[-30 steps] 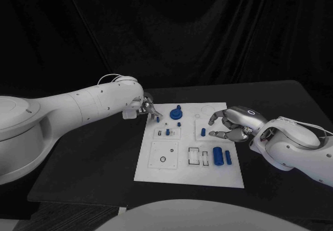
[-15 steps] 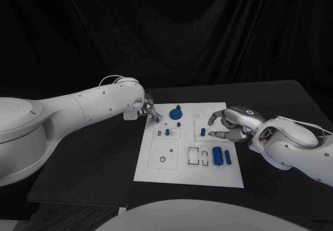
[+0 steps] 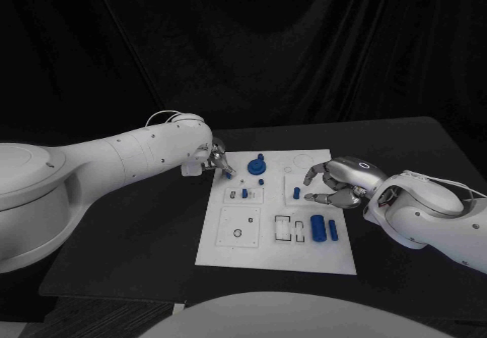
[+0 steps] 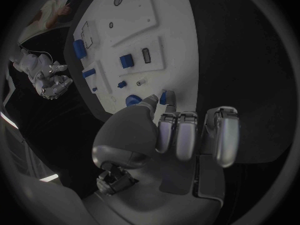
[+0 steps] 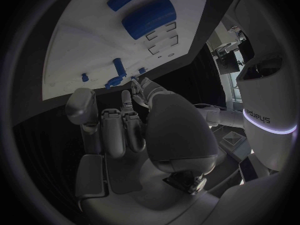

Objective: Assemble the parts on the task board

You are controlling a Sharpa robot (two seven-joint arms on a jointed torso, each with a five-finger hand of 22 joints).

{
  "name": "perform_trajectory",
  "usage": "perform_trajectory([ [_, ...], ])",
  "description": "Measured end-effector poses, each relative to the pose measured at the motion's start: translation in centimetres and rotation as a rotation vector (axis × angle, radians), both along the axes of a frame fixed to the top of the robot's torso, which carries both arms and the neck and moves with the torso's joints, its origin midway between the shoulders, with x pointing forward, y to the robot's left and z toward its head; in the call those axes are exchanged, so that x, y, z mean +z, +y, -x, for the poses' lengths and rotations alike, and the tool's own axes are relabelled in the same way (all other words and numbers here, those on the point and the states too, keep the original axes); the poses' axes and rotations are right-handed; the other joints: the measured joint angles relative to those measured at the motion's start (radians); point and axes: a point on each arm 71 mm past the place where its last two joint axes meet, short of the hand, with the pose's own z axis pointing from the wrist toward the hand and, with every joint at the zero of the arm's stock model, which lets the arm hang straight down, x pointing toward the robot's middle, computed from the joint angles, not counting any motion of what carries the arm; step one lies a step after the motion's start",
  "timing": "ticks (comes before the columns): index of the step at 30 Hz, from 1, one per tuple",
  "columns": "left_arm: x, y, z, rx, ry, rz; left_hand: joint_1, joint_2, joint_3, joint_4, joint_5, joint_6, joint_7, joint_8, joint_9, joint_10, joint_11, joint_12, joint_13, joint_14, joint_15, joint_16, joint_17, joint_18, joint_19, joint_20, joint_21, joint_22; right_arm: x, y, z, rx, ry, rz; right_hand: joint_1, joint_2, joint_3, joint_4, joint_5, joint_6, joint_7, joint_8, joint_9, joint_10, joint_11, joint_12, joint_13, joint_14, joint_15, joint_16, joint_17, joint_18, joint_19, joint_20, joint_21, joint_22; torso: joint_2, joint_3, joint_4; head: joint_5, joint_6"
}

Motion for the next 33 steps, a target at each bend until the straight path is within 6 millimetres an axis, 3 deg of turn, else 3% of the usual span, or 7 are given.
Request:
perform_trajectory([
  [5, 0.00, -0.14, 0.00, -0.002, 0.000, 0.001, 0.026, -0.003, 0.022, -0.022, 0.027, 0.007, -0.007, -0.001, -0.001, 0.000, 0.000, 0.000, 0.000, 0.000, 0.000, 0.000, 0.000, 0.000, 0.000, 0.000, 0.000, 0.000, -0.13, 0.04, 0.03, 0.000, 0.006, 0.004, 0.000, 0.000, 0.000, 0.000, 0.000, 0.000, 0.000, 0.000, 0.000, 0.000, 0.000, 0.000, 0.000, 0.000, 0.000, 0.000, 0.000, 0.000, 0.000, 0.000, 0.000, 0.000, 0.000, 0.0001, 0.0000, 0.002, 0.000],
  [8, 0.00, -0.19, 0.00, -0.003, -0.001, 0.001, 0.043, -0.011, 0.045, -0.045, 0.073, 0.007, -0.007, -0.001, -0.001, 0.007, -0.007, 0.000, 0.000, -0.011, -0.010, 0.000, 0.000, 0.000, 0.000, 0.000, 0.000, 0.000, -0.18, 0.03, 0.03, -0.001, 0.010, 0.007, 0.000, 0.000, 0.000, 0.000, 0.000, 0.000, 0.000, 0.000, 0.000, 0.000, 0.000, 0.000, 0.000, 0.000, 0.000, 0.000, 0.000, 0.000, 0.000, 0.000, 0.000, 0.000, 0.000, 0.0001, 0.0000, 0.004, 0.000],
  [11, 0.00, -0.20, -0.01, -0.003, -0.002, 0.002, 0.047, -0.011, 0.046, -0.046, 0.073, 0.012, -0.012, -0.001, -0.001, 0.006, -0.007, 0.000, 0.000, -0.012, -0.012, 0.000, 0.000, 0.000, 0.000, 0.000, 0.000, 0.000, -0.23, 0.02, 0.03, -0.002, 0.013, 0.010, 0.000, 0.000, 0.000, 0.000, 0.000, 0.000, 0.000, 0.000, 0.000, 0.000, 0.000, 0.000, 0.000, 0.000, 0.000, 0.000, 0.000, 0.000, -0.014, 0.003, 0.000, 0.000, 0.000, 0.0001, 0.0000, 0.004, 0.000],
  [12, 0.00, -0.20, -0.01, -0.003, -0.002, 0.002, 0.052, -0.015, 0.073, -0.072, 0.088, 0.012, -0.012, -0.001, -0.003, 0.002, -0.011, 0.000, 0.000, -0.012, -0.012, 0.000, 0.000, 0.000, -0.001, -0.001, 0.000, 0.000, -0.25, 0.02, 0.03, -0.002, 0.014, 0.011, 0.000, 0.000, 0.000, 0.000, 0.000, 0.000, 0.000, 0.000, -0.001, 0.000, 0.000, 0.000, 0.000, 0.000, 0.000, 0.000, 0.000, 0.000, -0.013, 0.004, 0.000, 0.000, 0.000, 0.0001, 0.0000, 0.005, 0.000],
  [17, 0.00, -0.20, 0.00, -0.002, -0.003, 0.003, 0.060, -0.025, 0.093, -0.091, 0.119, 0.013, -0.012, -0.013, -0.009, 0.002, -0.012, 0.000, 0.000, -0.005, -0.019, 0.000, 0.000, 0.000, -0.014, -0.017, 0.000, 0.000, -0.33, 0.02, 0.02, -0.004, 0.020, 0.016, 0.000, 0.000, 0.000, 0.000, 0.002, 0.000, 0.000, 0.000, -0.001, 0.000, 0.000, 0.000, 0.000, 0.000, 0.000, 0.000, 0.000, 0.000, -0.013, 0.004, -0.006, 0.000, 0.000, 0.0001, 0.0006, 0.005, 0.000],
  [32, 0.03, -0.15, 0.32, -0.005, -0.017, 0.016, 0.046, -0.038, 0.192, -0.095, 0.154, 0.030, 0.007, -0.021, -0.009, 0.003, -0.011, 0.000, 0.000, -0.005, -0.019, 0.000, 0.000, 0.000, -0.008, -0.023, 0.000, 0.000, -0.52, -0.10, 0.01, -0.011, 0.037, 0.032, 0.013, 0.013, 0.000, 0.000, 0.019, 0.000, 0.000, 0.000, -0.005, 0.000, 0.000, 0.000, 0.000, 0.000, 0.000, -0.001, 0.000, 0.000, -0.014, 0.004, -0.027, 0.000, 0.000, 0.0001, 0.0018, 0.012, 0.000],
  [33, 0.03, -0.14, 0.37, -0.005, -0.019, 0.018, 0.027, -0.043, 0.225, -0.096, 0.173, 0.034, 0.010, -0.021, -0.007, 0.003, -0.011, 0.000, 0.000, -0.005, -0.019, 0.000, 0.000, 0.000, -0.008, -0.023, 0.000, 0.000, -0.53, -0.11, 0.01, -0.012, 0.038, 0.032, 0.013, 0.013, 0.000, 0.000, 0.020, 0.000, 0.000, 0.000, -0.005, 0.000, 0.000, 0.000, 0.000, 0.000, 0.000, -0.001, 0.000, 0.000, -0.014, 0.003, -0.027, 0.000, 0.000, 0.0002, 0.0018, 0.012, 0.000],
])
